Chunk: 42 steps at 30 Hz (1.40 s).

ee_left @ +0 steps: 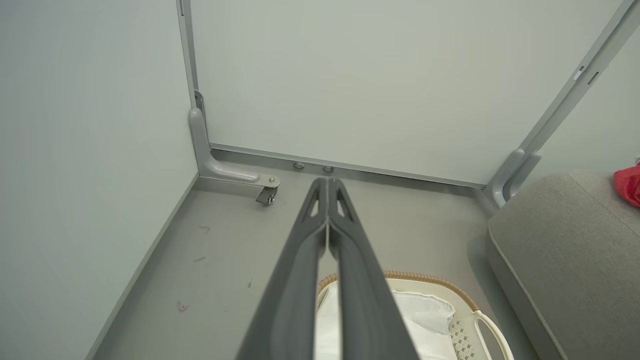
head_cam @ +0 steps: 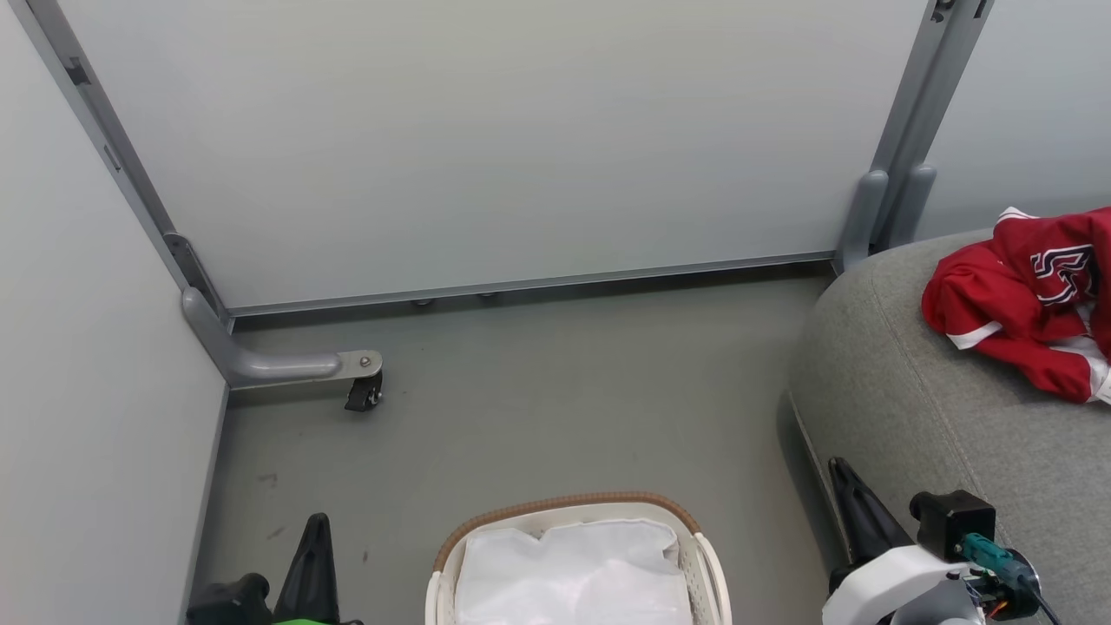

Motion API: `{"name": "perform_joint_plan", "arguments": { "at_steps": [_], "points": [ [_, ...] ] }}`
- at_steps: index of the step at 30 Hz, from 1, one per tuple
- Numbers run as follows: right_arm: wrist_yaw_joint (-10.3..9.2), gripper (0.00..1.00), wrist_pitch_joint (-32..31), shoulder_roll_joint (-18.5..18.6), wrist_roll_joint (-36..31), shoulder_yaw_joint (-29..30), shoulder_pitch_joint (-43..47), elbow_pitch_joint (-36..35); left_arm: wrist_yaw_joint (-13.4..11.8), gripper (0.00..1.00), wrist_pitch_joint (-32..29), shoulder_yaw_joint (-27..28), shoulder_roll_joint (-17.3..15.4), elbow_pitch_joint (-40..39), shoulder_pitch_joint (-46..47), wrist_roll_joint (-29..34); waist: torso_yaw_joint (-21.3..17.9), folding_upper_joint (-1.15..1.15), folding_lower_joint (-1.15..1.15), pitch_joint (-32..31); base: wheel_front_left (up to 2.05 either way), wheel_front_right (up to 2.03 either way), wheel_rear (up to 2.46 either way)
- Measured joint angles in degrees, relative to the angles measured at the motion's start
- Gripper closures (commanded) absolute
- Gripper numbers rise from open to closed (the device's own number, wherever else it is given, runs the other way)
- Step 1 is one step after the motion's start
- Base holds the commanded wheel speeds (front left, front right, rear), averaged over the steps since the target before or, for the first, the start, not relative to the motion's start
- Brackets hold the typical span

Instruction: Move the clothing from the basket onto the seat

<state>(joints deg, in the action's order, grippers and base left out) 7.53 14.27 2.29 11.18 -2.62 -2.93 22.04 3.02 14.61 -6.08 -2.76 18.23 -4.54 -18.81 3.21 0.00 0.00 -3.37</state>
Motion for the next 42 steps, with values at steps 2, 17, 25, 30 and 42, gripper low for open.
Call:
{"name": "perform_joint_plan", "arguments": {
  "at_steps": [2, 17, 25, 30, 42],
  "points": [
    [0.0, 1.0, -0.64, 0.01, 1.96, 0.36, -0.03, -0.02, 0.02, 1.0, -0.54, 0.31, 0.01, 0.07, 0.0, -2.09, -0.05, 0.0, 0.0, 0.05, 0.0, 0.0, 0.0],
    [0.0, 1.0, -4.39, 0.03, 17.81, 1.9, -0.09, -1.59, 0.78, 1.0, -4.6, 2.58, 0.03, -0.76, 0.99, -16.26, -0.44, 0.0, 0.0, 0.49, 0.0, 0.0, 0.0],
    [0.0, 1.0, -6.31, 0.04, 25.18, 2.65, -0.18, -2.37, 1.26, 1.0, -6.52, 3.87, 0.03, -1.14, 1.84, -22.8, -0.65, 0.0, 0.0, 0.72, 0.0, 0.0, 0.0],
    [0.0, 1.0, -7.28, 0.05, 29.27, 3.2, -0.36, -2.81, 1.47, 1.0, -7.57, 4.38, 0.03, -1.3, 2.72, -26.62, -0.78, 0.0, 0.0, 0.86, 0.0, 0.0, 0.0],
    [-0.01, 1.0, -9.73, 0.1, 38.65, 4.22, -0.97, -3.71, 2.01, 1.0, -10.03, 5.95, 0.03, -1.71, 4.04, -35.05, -1.09, 0.0, 0.0, 1.2, 0.0, 0.0, 0.0]
  ]
}}
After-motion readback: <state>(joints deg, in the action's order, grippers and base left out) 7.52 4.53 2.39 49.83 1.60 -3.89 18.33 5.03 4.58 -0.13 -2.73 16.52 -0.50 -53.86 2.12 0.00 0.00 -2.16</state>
